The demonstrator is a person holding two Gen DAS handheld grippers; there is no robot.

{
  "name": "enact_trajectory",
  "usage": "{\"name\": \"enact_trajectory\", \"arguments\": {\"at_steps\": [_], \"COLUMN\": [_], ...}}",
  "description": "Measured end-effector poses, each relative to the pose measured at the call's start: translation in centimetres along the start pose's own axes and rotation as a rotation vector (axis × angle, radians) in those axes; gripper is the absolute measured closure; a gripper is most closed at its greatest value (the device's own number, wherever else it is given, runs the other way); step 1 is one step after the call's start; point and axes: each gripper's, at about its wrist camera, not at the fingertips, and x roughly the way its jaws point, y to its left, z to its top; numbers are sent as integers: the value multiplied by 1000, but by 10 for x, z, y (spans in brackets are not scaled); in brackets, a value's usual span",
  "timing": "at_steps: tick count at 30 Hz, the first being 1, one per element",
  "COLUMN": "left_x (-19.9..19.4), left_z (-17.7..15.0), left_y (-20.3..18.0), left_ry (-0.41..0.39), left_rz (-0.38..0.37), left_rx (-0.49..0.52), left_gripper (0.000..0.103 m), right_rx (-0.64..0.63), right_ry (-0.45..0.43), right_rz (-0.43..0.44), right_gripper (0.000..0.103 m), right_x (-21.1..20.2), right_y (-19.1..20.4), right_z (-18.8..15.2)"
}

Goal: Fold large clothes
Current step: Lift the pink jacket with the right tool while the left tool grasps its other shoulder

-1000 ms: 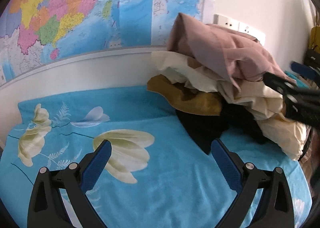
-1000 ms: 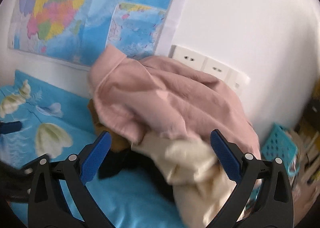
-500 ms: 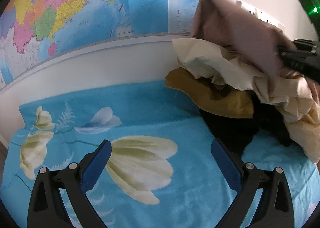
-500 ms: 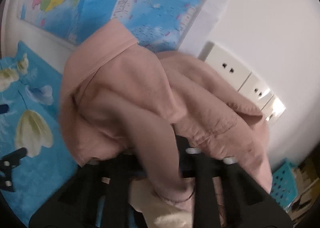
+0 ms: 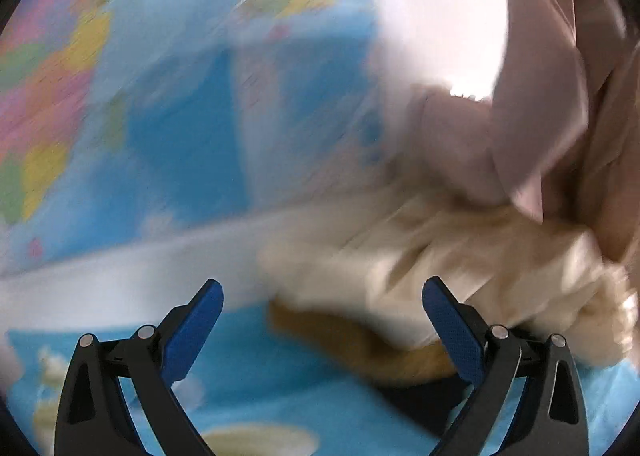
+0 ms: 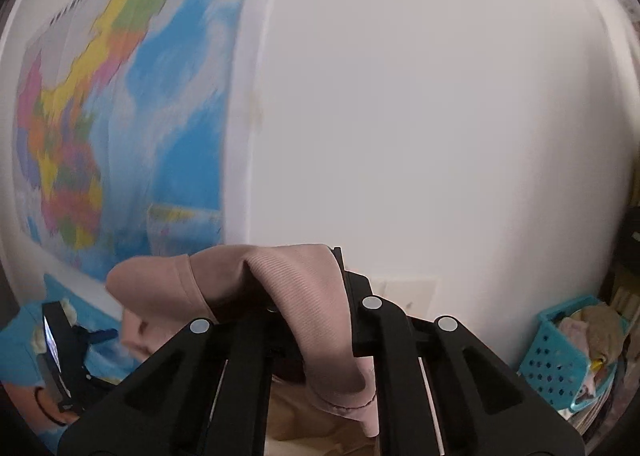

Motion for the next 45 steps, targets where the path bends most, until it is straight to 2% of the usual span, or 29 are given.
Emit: {"name": "enact_trajectory", "arguments": {"at_steps": [2, 4, 6, 7, 10, 12, 13, 14, 16, 18, 20, 22, 26, 30, 34, 36, 39, 42, 45], "left_x": [3, 2, 9, 15, 29, 38, 40, 40, 30, 17, -5, -44, -117, -181, -272, -307, -379, -436, -485], "left_z": [12, 17, 22, 24, 32, 39, 44, 49, 62, 77, 95, 118, 162, 184, 169, 162, 117, 91, 58], "left_y": [-13, -28, -48, -57, -73, -82, -88, -94, -99, -101, -100, -92, -70, -38, 4, 10, 19, 28, 36], "left_ry": [-43, -104, -132, -138, -179, -177, -164, -165, -219, -244, -292, -382, -516, -580, -639, -665, -674, -691, -660], "left_rz": [-100, -144, -190, -209, -203, -232, -264, -260, -237, -247, -267, -303, -286, -234, -183, -156, -86, -28, 56], "left_rx": [15, 74, 147, 176, 233, 266, 267, 263, 258, 235, 195, 139, 51, 5, -6, 5, 11, 31, 51], "left_gripper": [6, 6, 6, 6, 7, 45, 74, 80, 92, 94, 94, 95, 95, 95, 94, 94, 94, 94, 94], "right_rx": [13, 26, 30, 40, 54, 62, 55, 52, 48, 55, 61, 61, 26, -9, -45, -58, -46, -18, -56], "right_ry": [8, 19, 9, 4, -4, -6, -7, -11, -18, -39, -84, -136, -255, -326, -347, -351, -340, -295, -273], "right_rz": [9, 24, 24, 36, 44, 54, 46, 44, 36, 26, 3, -10, 1, 24, 93, 131, 233, 362, 467], "right_gripper": [95, 95, 95, 95, 95, 95, 95, 95, 95, 96, 96, 96, 96, 96, 96, 96, 96, 96, 95], "right_x": [-7, -6, -7, -10, -6, -9, -11, -13, -20, -32, -53, -79, -150, -218, -267, -285, -301, -307, -317], "right_y": [-8, -17, -20, -23, -22, -25, -26, -26, -29, -34, -38, -41, -32, -10, 16, 29, 45, 63, 91], "right_z": [3, 5, 1, -1, -2, 0, 0, 1, 4, 11, 24, 41, 85, 118, 123, 118, 106, 90, 72]}}
